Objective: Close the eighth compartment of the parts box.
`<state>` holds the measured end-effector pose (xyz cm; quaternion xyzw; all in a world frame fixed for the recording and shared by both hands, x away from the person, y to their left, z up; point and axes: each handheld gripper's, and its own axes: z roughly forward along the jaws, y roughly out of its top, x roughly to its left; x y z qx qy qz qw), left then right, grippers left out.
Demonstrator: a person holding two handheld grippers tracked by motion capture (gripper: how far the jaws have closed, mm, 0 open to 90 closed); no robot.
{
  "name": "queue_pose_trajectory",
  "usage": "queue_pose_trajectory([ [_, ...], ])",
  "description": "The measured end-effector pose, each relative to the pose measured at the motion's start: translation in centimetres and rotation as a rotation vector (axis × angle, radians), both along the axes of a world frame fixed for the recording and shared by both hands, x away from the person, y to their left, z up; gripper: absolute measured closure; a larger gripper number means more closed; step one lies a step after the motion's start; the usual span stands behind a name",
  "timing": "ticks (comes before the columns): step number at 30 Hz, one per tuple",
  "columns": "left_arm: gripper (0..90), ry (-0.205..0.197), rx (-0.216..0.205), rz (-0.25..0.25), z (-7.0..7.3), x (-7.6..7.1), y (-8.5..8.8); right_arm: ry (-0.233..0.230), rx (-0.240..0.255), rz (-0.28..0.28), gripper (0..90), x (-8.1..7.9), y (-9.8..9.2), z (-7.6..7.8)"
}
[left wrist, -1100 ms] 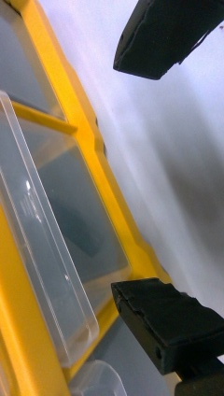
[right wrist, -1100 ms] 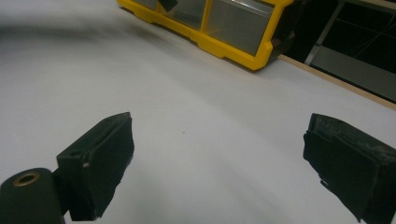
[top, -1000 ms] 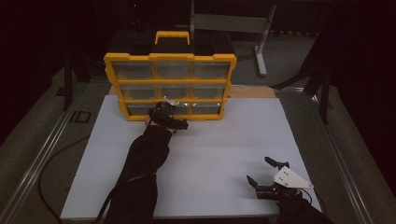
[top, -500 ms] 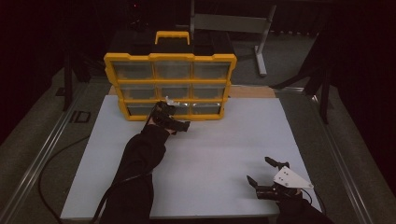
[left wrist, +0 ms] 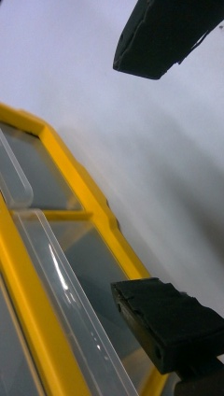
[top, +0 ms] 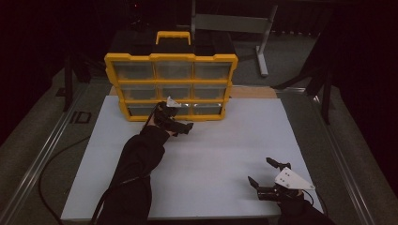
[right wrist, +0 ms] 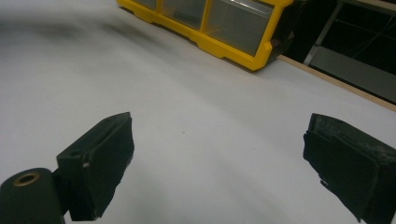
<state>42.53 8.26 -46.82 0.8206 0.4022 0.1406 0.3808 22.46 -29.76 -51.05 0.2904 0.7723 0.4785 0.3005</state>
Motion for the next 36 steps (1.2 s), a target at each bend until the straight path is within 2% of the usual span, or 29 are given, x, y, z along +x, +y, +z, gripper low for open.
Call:
queue_pose_trajectory([
  [7,0.0,-0.009,-0.017,-0.021,0.4,-0.7,0.4,0.002,-0.001,0.0,8.4,0.0,0.0,0.0],
  [16,0.0,-0.024,-0.039,-0.074,0.8,-1.8,1.0,0.004,0.0,-0.003,8.4,0.0,0.2,0.0],
  [21,0.0,-0.039,-0.032,-0.078,0.9,-2.4,1.4,0.003,-0.004,-0.001,8.4,0.0,0.2,-0.1],
  [29,0.0,-0.031,-0.07,-0.1,1.0,-3.3,2.1,0.001,-0.011,0.002,8.4,0.1,0.2,-0.1],
  [31,0.0,-0.043,-0.062,-0.095,1.0,-3.5,2.2,0.001,-0.013,0.002,8.4,0.1,0.2,-0.1],
  [36,0.0,-0.043,-0.073,-0.102,1.1,-4.1,2.7,0.004,-0.011,0.002,8.4,0.1,0.2,-0.1],
])
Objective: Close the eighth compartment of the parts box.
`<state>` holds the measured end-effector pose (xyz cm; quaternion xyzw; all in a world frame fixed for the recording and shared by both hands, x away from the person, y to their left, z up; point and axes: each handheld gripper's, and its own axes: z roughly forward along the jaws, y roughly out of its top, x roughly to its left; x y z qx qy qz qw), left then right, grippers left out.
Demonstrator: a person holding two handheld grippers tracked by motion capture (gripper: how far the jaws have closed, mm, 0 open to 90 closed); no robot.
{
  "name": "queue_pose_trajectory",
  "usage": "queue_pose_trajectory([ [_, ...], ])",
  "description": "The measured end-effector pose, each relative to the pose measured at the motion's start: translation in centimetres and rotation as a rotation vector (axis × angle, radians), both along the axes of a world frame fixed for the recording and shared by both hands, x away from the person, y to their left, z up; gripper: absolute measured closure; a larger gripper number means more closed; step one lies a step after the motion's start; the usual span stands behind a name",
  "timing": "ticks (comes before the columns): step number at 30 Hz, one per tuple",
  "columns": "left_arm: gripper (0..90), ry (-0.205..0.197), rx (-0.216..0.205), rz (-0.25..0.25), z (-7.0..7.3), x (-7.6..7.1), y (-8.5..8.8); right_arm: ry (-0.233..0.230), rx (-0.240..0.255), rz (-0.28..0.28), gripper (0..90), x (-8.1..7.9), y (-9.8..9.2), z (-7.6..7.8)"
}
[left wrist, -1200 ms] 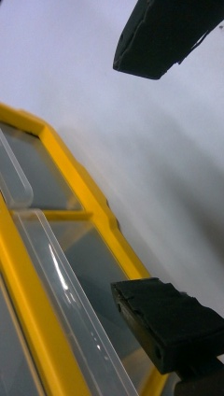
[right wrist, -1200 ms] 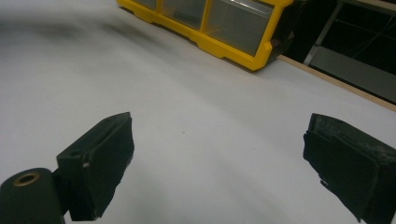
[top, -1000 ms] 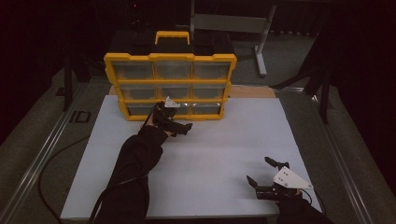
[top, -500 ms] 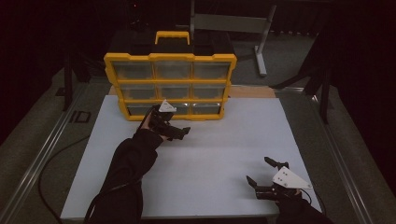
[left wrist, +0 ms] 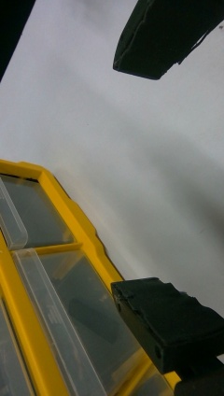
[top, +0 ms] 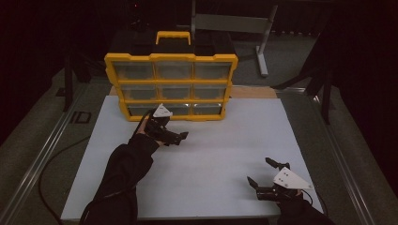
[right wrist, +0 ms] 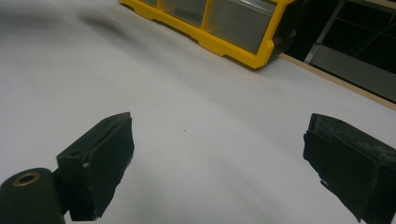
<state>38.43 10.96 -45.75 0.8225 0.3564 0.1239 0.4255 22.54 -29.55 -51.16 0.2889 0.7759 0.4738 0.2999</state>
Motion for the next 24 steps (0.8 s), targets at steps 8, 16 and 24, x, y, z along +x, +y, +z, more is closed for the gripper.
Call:
queue_pose_trajectory([
  [8,0.0,-0.017,0.003,-0.003,0.2,-1.0,1.2,0.001,0.001,0.0,8.4,0.0,0.0,0.0],
  [16,0.0,-0.031,0.004,-0.004,0.3,-2.0,2.4,0.002,0.002,0.002,8.4,0.0,0.1,0.0],
  [24,0.0,-0.043,0.002,-0.002,0.5,-3.4,3.5,0.002,0.001,0.003,8.4,0.1,0.1,-0.1],
])
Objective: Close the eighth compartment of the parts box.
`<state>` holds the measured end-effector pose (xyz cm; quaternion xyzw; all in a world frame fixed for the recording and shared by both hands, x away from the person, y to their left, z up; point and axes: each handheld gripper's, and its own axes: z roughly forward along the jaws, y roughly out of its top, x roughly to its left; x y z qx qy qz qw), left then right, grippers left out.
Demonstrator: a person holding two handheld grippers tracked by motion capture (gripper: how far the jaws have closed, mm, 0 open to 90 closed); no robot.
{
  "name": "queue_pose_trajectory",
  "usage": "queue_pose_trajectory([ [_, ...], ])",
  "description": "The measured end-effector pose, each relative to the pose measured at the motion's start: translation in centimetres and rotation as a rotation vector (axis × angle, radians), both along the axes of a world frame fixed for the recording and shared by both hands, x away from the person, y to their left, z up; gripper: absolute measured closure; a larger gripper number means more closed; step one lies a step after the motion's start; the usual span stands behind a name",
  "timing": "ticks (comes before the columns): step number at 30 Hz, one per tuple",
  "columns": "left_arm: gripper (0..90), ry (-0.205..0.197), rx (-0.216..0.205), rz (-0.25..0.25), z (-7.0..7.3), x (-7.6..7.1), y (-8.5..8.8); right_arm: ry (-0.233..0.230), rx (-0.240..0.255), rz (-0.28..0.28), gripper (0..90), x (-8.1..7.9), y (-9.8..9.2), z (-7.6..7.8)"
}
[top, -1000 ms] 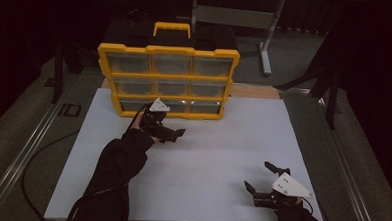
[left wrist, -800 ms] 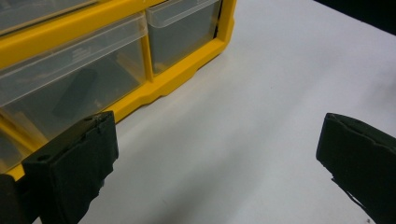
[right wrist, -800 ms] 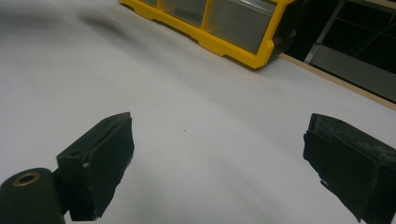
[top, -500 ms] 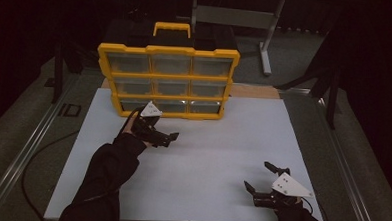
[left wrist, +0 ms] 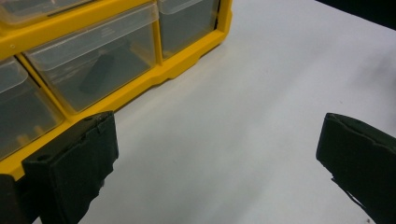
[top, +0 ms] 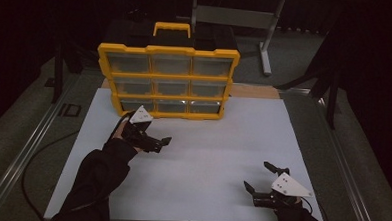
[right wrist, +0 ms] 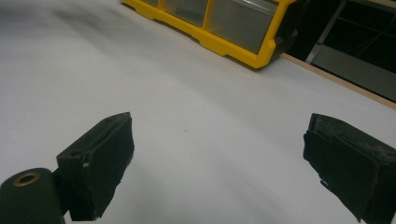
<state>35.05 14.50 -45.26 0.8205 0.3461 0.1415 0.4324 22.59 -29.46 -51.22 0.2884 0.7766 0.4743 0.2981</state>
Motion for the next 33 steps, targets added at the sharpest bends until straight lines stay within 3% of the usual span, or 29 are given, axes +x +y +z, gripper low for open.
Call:
queue_pose_trajectory([
  [10,0.0,-0.013,-0.017,0.0,-0.1,-1.7,1.3,-0.001,-0.006,0.0,8.4,0.0,0.0,0.0],
  [33,0.0,-0.057,-0.013,0.037,-1.5,-6.6,4.8,-0.001,-0.009,0.002,8.4,0.0,0.2,0.0],
])
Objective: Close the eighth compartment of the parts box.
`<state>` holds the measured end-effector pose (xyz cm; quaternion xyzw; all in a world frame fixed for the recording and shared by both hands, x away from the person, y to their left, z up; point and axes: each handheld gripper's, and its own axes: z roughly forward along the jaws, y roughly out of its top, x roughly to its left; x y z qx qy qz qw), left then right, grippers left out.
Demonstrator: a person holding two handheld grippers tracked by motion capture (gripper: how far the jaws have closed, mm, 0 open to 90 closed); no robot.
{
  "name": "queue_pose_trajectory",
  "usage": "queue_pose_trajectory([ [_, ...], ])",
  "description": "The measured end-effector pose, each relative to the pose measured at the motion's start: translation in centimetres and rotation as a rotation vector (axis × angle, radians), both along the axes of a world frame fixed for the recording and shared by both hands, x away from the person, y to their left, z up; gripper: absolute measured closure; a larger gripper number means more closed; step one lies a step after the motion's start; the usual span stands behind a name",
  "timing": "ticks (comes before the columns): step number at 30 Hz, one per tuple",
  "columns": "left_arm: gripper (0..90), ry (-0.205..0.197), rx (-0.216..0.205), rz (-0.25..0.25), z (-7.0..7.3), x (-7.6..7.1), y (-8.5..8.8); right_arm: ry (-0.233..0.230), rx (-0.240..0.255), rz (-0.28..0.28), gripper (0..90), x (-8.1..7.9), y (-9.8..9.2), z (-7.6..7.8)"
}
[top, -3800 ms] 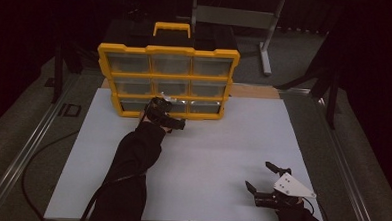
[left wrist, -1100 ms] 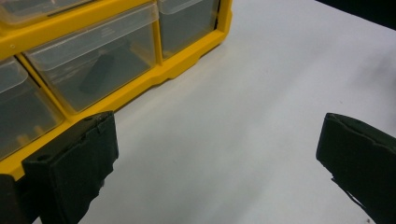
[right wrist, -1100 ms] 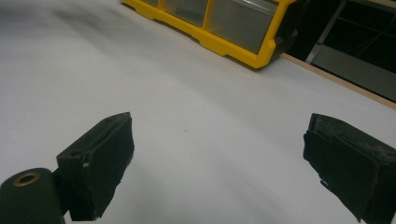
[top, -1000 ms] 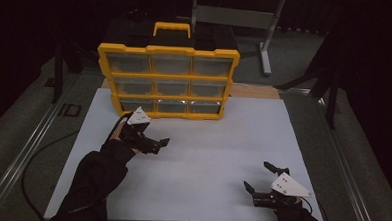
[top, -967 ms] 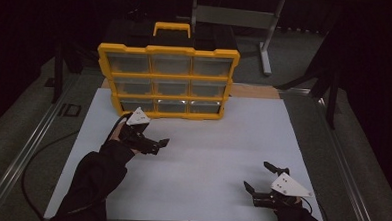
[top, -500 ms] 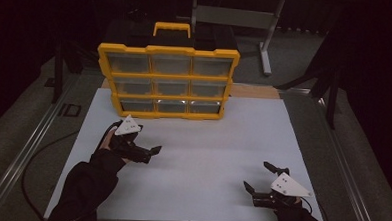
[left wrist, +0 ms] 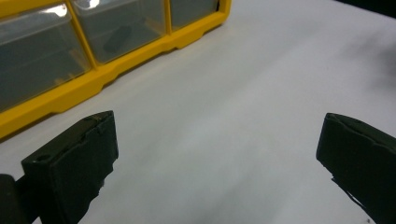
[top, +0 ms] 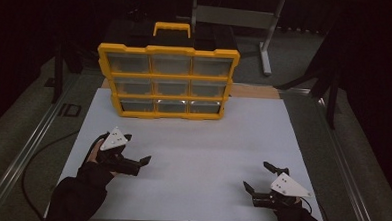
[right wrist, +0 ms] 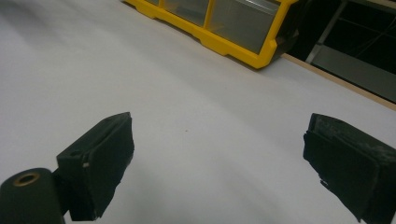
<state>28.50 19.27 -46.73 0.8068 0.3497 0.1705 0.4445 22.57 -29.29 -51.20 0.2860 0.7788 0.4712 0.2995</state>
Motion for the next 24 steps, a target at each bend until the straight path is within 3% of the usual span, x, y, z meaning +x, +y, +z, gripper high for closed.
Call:
queue_pose_trajectory([
  [16,0.0,0.008,0.01,0.011,-2.4,-2.6,0.8,-0.003,-0.004,0.001,8.4,0.0,0.0,0.0],
  [24,0.0,-0.009,0.026,0.015,-3.3,-4.1,1.1,-0.003,-0.005,0.001,8.4,0.0,0.0,0.0],
])
